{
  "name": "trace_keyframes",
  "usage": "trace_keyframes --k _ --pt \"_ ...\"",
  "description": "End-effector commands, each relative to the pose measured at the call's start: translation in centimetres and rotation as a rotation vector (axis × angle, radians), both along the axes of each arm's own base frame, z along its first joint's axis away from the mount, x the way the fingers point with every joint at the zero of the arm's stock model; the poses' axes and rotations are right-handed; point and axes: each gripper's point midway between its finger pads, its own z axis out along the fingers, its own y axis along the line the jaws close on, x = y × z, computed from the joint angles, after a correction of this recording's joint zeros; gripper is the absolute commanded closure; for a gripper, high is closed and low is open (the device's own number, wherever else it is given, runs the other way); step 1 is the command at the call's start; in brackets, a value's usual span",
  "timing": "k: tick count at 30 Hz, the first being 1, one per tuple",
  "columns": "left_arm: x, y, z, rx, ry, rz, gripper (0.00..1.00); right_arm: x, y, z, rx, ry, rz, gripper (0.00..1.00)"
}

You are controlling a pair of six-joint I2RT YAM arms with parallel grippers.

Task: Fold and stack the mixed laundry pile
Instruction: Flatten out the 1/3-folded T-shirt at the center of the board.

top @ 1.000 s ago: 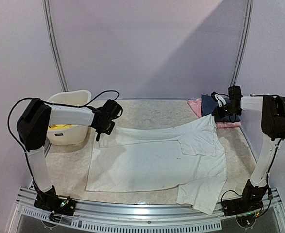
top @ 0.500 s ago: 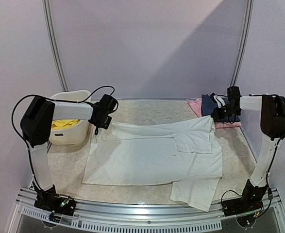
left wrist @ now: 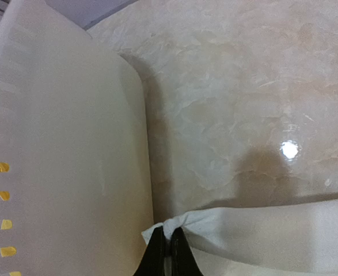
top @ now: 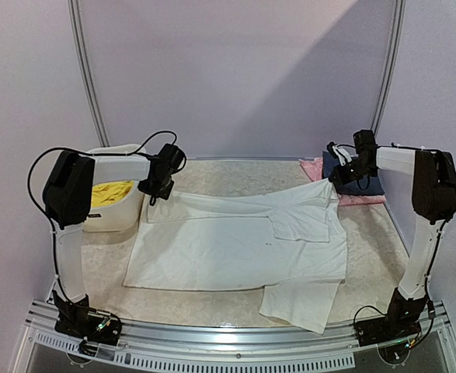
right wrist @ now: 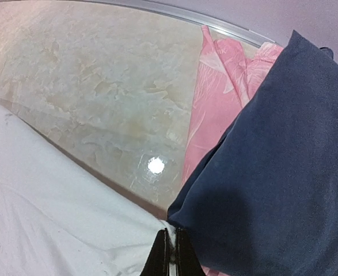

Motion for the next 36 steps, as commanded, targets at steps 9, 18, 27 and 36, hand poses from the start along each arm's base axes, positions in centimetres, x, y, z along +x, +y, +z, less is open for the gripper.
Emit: trace_keyframes --k 9,18,27,36 --pt "0.1 2.0 -1.5 0.017 0.125 0.037 0.82 3.1 0.3 -2.7 -0.015 0.050 -0.039 1.00" --pt "0.4 1.2 2.2 0.006 0.041 0.024 0.67 4.1 -0.1 -2.5 -0.029 0.057 -0.076 0.71" --pt "-3.9 -3.7 9.8 -0.074 0.062 -0.148 0.59 -0.6 -0.1 6.8 0.008 -0.007 -0.049 0.47" --pt "-10.3 -4.8 4.5 -0.060 0.450 -0.436 0.61 -13.7 3.8 4.6 0.038 0.139 0.317 0.47"
